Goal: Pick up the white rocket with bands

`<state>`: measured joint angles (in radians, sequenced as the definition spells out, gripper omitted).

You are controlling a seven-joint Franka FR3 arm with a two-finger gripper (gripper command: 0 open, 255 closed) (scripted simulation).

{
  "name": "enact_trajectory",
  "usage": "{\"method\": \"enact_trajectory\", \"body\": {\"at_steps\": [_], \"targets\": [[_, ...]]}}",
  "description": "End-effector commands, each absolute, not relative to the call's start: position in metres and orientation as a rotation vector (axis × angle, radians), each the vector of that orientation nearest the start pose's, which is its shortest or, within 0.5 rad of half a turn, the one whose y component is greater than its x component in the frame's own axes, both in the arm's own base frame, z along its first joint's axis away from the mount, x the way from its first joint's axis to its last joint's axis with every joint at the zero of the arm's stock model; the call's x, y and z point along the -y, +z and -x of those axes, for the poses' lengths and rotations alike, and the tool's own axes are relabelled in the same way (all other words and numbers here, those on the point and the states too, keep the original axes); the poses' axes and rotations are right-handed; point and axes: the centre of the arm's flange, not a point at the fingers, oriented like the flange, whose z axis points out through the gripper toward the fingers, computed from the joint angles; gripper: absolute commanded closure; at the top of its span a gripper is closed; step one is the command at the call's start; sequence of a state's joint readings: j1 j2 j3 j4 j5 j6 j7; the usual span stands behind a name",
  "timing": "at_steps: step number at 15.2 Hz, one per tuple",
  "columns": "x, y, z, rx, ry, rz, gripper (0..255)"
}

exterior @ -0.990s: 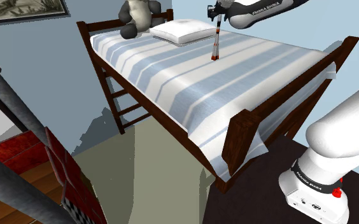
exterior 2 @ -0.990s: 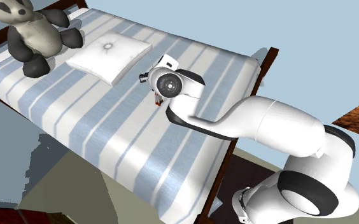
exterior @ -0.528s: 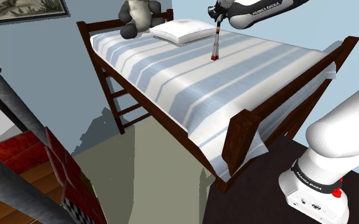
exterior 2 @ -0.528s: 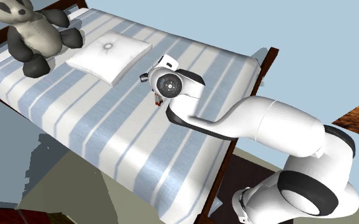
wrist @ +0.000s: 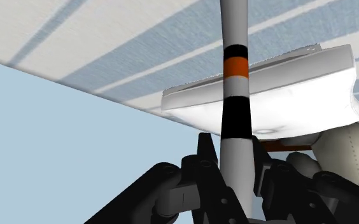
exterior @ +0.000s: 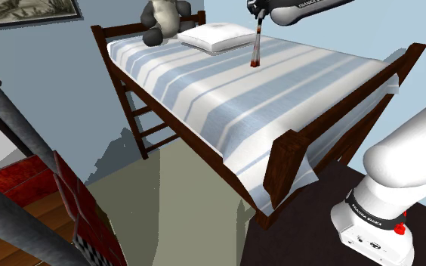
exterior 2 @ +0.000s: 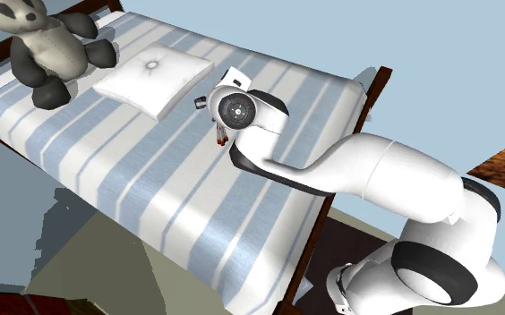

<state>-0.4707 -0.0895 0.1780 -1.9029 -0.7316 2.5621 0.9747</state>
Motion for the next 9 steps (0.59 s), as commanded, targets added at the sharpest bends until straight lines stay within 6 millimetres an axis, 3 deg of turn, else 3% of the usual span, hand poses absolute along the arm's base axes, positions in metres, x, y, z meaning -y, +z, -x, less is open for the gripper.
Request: {"method": "enact_trajectory", "body": {"at_steps": [1,9], "targets": [[0.155,0.630,-0.561,-1.216,-1.480,2.904,255],[0.155,0.672,-0.561,-1.216,-1.480,2.904,255]]}}
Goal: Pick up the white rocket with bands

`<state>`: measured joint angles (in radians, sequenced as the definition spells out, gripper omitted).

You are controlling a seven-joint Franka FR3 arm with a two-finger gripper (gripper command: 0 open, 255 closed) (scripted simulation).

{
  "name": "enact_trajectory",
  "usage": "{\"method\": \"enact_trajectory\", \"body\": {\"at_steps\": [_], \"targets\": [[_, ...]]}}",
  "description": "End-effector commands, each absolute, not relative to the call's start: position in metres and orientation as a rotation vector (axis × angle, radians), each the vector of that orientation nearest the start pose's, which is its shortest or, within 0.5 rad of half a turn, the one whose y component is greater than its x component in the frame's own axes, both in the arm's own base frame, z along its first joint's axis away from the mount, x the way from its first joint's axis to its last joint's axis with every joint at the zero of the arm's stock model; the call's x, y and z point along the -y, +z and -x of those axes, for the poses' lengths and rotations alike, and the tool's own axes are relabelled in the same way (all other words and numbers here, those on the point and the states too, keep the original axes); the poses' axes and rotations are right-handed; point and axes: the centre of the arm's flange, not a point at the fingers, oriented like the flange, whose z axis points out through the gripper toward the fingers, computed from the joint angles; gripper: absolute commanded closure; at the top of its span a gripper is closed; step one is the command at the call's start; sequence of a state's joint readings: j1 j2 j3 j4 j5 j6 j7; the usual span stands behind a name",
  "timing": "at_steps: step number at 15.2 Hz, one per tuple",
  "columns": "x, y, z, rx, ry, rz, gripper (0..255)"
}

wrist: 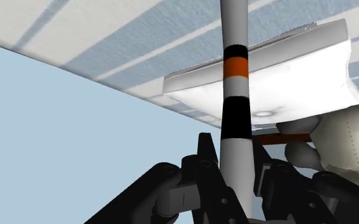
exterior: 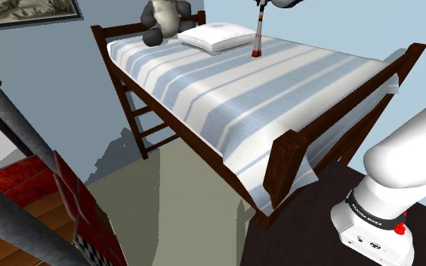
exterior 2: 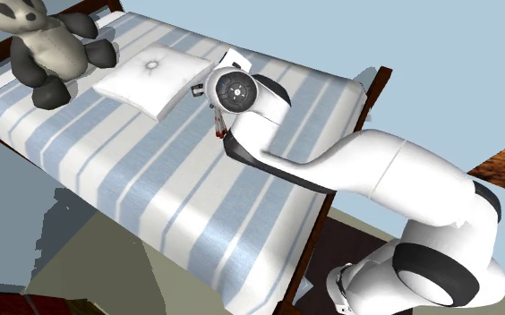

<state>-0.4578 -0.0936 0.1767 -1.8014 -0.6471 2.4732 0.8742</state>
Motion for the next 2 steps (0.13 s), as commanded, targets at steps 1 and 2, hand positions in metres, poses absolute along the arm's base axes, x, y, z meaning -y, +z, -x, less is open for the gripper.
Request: {"method": "enact_trajectory", "body": {"at_steps": [1,2], "targets": [[0.1548,0.6727,-0.5614,-1.216,-1.480,2.904,255],[0.1547,0.6727,-0.5614,-1.216,-1.480,2.904,255]]}}
